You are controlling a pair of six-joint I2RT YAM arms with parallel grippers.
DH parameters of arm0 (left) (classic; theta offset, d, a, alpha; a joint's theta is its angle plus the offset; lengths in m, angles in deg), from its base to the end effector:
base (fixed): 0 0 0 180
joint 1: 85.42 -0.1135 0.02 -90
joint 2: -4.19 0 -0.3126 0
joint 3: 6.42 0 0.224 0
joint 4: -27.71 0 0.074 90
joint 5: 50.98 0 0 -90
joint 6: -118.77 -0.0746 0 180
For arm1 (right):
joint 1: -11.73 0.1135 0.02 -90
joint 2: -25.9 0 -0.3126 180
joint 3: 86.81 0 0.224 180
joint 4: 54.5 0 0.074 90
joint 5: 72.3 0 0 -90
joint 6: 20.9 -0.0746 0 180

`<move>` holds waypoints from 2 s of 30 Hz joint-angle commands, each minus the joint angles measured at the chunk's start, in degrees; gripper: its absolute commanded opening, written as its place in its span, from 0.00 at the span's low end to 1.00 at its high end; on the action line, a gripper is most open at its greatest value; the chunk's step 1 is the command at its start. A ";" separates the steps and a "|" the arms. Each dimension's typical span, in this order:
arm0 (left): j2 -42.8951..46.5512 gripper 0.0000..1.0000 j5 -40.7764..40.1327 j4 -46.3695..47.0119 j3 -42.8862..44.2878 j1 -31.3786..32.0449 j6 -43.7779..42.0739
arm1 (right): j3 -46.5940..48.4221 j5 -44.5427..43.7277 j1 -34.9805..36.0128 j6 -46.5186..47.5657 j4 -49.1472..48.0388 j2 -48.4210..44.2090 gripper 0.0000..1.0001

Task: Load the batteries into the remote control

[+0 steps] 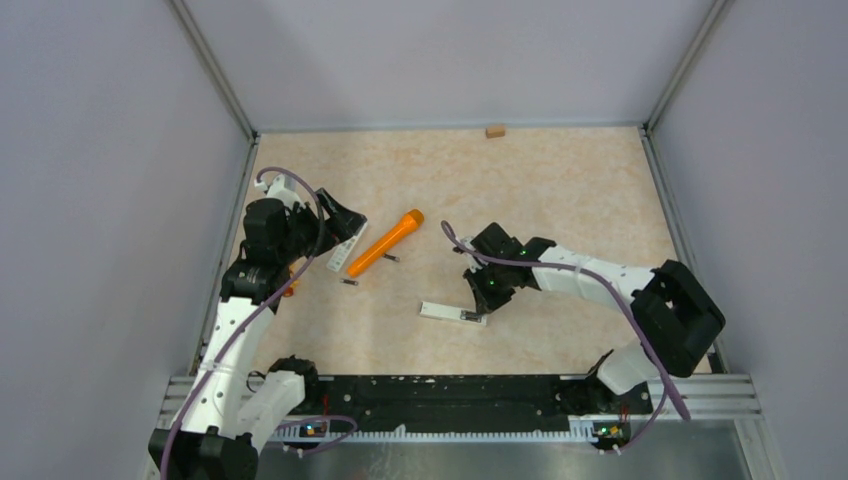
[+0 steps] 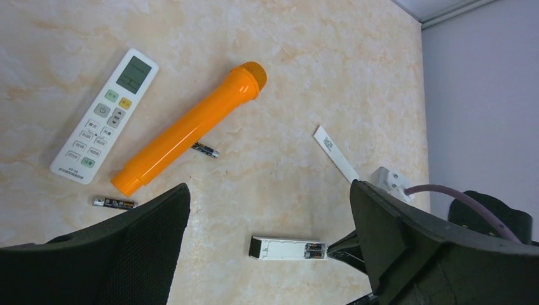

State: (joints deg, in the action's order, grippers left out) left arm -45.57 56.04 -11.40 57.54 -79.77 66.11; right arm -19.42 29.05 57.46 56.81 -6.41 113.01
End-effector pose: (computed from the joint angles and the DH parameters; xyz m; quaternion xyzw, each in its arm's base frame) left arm 0.1641 -0.0382 0.3459 -0.1510 0.8237 -0.3110 0.4493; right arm 0.1784 0.2041 0.2139 -0.2992 0.9297 0.1777 0.1204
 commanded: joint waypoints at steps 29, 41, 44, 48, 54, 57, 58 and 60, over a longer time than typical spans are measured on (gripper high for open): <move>1.03 0.99 -5.03 -2.15 2.57 -0.46 -6.76 | 23.43 -9.17 -16.56 25.36 4.07 18.25 0.66; 0.80 0.99 -3.21 -1.30 2.22 -0.46 -6.11 | 26.95 -10.19 -16.56 27.35 7.53 26.55 0.41; 0.38 0.99 -1.07 -0.10 1.87 -0.46 -5.63 | 27.51 -9.90 -16.55 27.26 8.44 27.76 0.32; -0.31 0.99 5.26 3.89 -0.25 -0.41 -4.35 | 27.54 -10.00 -16.53 26.80 8.53 28.17 0.27; -3.06 0.99 12.40 9.92 -4.13 -0.29 1.37 | 26.37 -9.96 -16.51 26.14 6.70 25.30 0.27; -4.89 0.99 15.01 11.11 -4.45 -0.06 2.11 | 25.34 -7.61 -15.96 27.46 6.04 22.48 0.27; -5.37 0.99 15.60 11.67 -4.72 0.09 2.32 | 24.79 -6.70 -15.45 28.29 5.84 21.41 0.27; -6.24 0.99 16.19 13.33 -5.59 0.44 3.26 | 23.71 -5.89 -14.58 29.03 4.99 19.59 0.28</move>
State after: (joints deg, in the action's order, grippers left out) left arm -50.88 67.75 -4.84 53.11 -79.79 66.87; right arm 6.29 20.39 41.18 83.67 0.68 137.23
